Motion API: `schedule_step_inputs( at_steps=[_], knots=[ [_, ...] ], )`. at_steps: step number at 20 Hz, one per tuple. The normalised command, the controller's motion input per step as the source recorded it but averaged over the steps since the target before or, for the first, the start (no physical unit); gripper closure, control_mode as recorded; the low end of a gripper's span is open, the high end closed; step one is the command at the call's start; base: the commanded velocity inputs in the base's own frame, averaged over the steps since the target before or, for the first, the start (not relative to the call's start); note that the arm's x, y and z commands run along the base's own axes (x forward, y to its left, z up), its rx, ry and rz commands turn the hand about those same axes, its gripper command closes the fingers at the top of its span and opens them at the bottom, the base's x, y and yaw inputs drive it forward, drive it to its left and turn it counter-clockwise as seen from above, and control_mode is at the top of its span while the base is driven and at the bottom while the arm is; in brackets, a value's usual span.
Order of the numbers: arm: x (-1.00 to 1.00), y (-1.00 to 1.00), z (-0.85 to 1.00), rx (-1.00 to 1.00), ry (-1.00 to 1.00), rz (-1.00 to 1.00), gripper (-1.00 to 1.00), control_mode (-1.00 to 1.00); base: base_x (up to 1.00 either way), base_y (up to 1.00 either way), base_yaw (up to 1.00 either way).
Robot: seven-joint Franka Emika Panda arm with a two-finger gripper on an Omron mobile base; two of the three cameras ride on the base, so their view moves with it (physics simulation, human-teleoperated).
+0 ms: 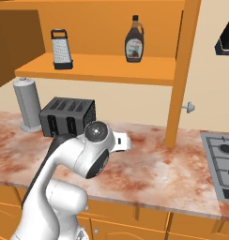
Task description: Pick the cheese from the fridge and the cheese grater from the cabinet and place them next to the salad bowl.
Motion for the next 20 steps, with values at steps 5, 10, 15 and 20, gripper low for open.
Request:
schedule_step_inputs(
  at_steps=[5, 10, 15, 20],
  knots=[
    [0.21, -0.27, -0.32, 0.00, 0.04, 0.23, 1.00, -1.00, 0.00, 0.00, 0.00],
    [0.16, -0.30, -0.24, 0.01, 0.13, 0.30, 1.00, -1.00, 0.00, 0.00, 0.00],
    [0.28, -0.19, -0.22, 0.01, 0.10, 0.34, 1.00, -1.00, 0.00, 0.00, 0.00],
    [0.27, -0.06, -0.36, 0.00, -0.01, 0.34, 1.00, -1.00, 0.00, 0.00, 0.00]
  ],
)
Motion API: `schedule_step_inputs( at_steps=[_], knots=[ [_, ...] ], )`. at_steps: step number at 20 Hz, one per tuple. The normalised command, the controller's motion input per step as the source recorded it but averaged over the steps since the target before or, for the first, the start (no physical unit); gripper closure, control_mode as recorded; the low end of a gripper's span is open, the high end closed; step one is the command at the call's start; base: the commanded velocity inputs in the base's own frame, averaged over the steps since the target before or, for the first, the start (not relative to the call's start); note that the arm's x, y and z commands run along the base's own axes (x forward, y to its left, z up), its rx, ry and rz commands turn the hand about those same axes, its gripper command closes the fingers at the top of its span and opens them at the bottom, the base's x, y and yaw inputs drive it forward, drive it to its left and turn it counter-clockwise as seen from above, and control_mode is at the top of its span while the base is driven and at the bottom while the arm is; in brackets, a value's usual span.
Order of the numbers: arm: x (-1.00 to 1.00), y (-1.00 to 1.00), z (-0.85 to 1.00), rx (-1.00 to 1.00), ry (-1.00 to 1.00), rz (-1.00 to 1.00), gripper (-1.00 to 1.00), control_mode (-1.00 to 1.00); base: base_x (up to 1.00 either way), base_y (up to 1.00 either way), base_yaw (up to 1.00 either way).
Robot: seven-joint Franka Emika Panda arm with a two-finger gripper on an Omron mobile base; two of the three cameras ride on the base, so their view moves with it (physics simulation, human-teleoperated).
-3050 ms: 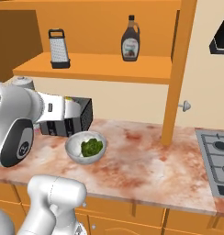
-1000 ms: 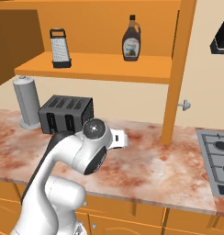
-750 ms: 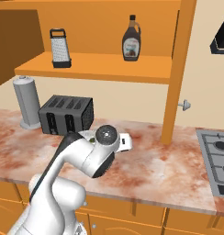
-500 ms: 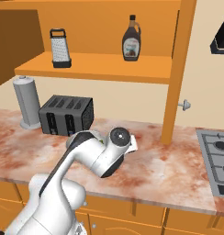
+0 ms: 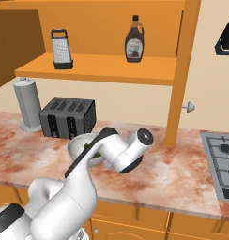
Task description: Pick the cheese from the fridge and the cheese grater from the cabinet and place them next to the salad bowl.
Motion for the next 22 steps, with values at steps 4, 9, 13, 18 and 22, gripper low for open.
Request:
schedule_step_inputs(
  at_steps=[4, 9, 13, 18, 22],
  knots=[
    [0.31, 0.00, -0.44, 0.00, -0.02, 0.24, 1.00, -1.00, 0.00, 0.00, 0.00],
    [0.31, 0.00, -0.34, 0.00, 0.00, 0.10, 1.00, -1.00, 0.00, 0.00, 0.00],
    [0.38, 0.00, -0.24, 0.00, 0.00, 0.06, 1.00, -1.00, 0.00, 0.00, 0.00],
    [0.33, 0.00, -0.26, 0.00, 0.00, 0.04, 1.00, -1.00, 0.00, 0.00, 0.00],
    [0.24, 0.00, -0.30, 0.00, 0.00, 0.05, 1.00, -1.00, 0.00, 0.00, 0.00]
  ],
)
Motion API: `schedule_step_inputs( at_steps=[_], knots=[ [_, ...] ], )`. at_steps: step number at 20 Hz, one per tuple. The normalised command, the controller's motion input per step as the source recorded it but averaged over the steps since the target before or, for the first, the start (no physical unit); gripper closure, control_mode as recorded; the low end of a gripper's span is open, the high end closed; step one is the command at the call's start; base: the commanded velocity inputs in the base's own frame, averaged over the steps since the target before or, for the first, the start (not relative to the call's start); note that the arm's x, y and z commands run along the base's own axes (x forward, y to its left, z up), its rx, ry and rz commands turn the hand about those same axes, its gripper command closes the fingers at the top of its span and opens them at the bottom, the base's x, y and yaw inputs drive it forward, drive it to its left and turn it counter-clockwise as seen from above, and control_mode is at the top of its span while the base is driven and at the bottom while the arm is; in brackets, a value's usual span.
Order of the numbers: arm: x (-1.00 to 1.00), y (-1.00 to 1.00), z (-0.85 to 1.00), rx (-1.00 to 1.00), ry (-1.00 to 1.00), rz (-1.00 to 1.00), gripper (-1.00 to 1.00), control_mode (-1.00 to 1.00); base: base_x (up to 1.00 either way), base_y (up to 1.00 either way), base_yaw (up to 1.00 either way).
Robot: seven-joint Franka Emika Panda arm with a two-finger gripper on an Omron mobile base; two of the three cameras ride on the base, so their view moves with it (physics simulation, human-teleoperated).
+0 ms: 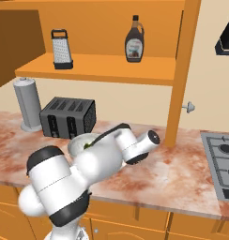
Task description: Pick the cheese from the fridge and the cheese grater from the cabinet and place them next to the salad bowl.
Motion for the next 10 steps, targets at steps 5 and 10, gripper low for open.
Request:
schedule_step_inputs(
  at_steps=[5, 10],
  knots=[
    [0.23, 0.00, -0.34, 0.00, 0.00, 0.06, 1.00, -1.00, 0.00, 0.00, 0.00],
    [0.21, 0.00, -0.35, 0.00, 0.00, 0.05, 1.00, -1.00, 0.00, 0.00, 0.00]
  ],
)
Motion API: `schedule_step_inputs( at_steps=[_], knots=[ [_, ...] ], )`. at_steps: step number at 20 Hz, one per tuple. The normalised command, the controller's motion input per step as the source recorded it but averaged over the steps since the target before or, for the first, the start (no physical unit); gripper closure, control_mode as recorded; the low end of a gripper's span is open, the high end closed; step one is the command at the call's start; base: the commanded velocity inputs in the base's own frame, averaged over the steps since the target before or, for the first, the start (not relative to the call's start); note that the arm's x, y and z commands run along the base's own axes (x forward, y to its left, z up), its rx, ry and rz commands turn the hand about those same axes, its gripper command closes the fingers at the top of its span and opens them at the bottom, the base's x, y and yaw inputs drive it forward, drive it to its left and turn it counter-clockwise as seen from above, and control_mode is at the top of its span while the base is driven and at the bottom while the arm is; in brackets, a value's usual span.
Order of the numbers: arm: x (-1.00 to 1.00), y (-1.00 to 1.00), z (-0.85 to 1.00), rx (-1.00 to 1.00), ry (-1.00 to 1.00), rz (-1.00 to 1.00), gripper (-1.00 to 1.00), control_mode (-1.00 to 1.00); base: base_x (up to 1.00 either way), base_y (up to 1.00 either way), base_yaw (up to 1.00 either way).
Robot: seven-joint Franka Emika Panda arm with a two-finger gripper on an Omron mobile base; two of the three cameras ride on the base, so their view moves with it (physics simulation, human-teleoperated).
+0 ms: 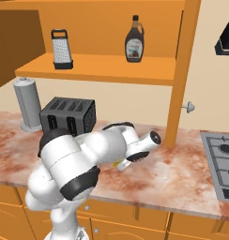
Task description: Pick the cheese from the fridge and the cheese grater from the cabinet and place them next to the salad bowl.
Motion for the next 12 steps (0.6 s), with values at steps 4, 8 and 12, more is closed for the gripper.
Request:
schedule_step_inputs(
  at_steps=[4, 8, 12],
  knots=[
    [0.26, 0.02, -0.37, 0.00, 0.00, 0.05, -1.00, -1.00, 0.00, 0.00, 0.00],
    [0.01, 0.00, -0.03, 0.00, -0.03, 0.03, -1.00, -1.00, 0.00, 0.00, 0.00],
    [-0.12, -0.05, 0.03, 0.00, -0.10, 0.00, -1.00, -1.00, 0.00, 0.00, 0.00]
  ],
)
